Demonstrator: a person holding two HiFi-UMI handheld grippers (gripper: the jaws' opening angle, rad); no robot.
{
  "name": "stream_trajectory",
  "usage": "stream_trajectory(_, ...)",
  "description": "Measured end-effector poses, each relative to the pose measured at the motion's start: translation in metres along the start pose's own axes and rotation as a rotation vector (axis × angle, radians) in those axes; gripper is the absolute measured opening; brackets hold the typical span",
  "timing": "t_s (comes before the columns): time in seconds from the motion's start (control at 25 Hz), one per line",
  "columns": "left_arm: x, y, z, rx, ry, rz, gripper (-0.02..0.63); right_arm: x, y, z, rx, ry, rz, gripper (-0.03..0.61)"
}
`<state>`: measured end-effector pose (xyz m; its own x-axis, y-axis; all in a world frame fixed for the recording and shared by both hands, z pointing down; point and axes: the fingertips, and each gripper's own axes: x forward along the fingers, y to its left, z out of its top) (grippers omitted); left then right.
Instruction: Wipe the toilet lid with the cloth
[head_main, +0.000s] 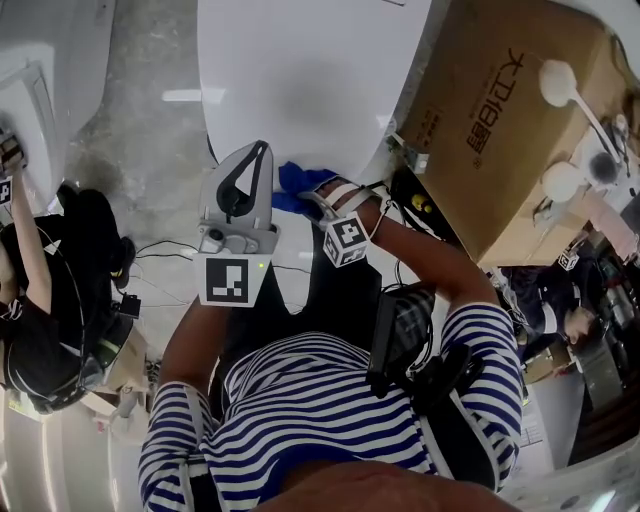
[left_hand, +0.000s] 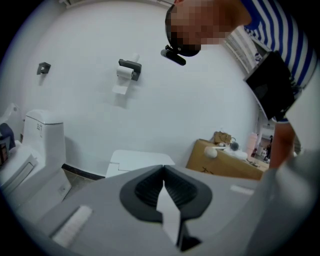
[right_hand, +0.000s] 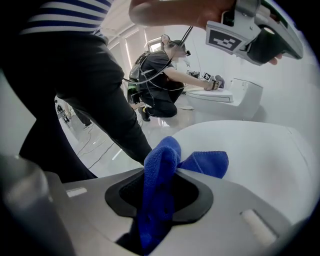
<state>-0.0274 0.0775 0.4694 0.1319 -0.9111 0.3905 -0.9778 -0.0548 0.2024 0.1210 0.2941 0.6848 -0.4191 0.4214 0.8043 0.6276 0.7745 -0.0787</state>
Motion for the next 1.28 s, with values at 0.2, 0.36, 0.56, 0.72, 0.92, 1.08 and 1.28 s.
stream_trajectory(0.2, 0.000, 0.000, -0.002, 0.007, 0.007, -0.002, 0.003, -0.012, -0.023, 0.002, 0.019, -0.025, -0.063, 0.120)
stream_trajectory(0.36, 0.002, 0.003, 0.000, 0.003, 0.005, 0.003, 0.003, -0.064, -0.122, -0.013, 0.137, -0.039, -0.295, 0.120)
stream_trajectory(0.56, 0.009, 0.000, 0.007, -0.001, -0.001, 0.010, 0.003, -0.159, -0.270, -0.057, 0.146, 0.015, -0.599, 0.120)
stream_trajectory(0.72, 0.017, -0.001, 0.008, -0.003, 0.011, 0.017, 0.003, -0.233, -0.383, -0.088, 0.132, 0.060, -0.805, 0.120)
stream_trajectory(0.92, 0.031, 0.001, 0.002, 0.002, 0.038, 0.021, 0.003, -0.266, -0.477, -0.114, 0.070, 0.141, -0.879, 0.120)
stream_trajectory(1.08, 0.042, 0.005, 0.004, -0.008, 0.033, 0.042, 0.003, -0.266, -0.523, -0.134, 0.119, 0.140, -0.889, 0.120)
stream_trajectory(1.28, 0.046, 0.012, -0.003, -0.003, 0.047, 0.057, 0.003, -0.242, -0.536, -0.162, 0.167, 0.164, -0.855, 0.121)
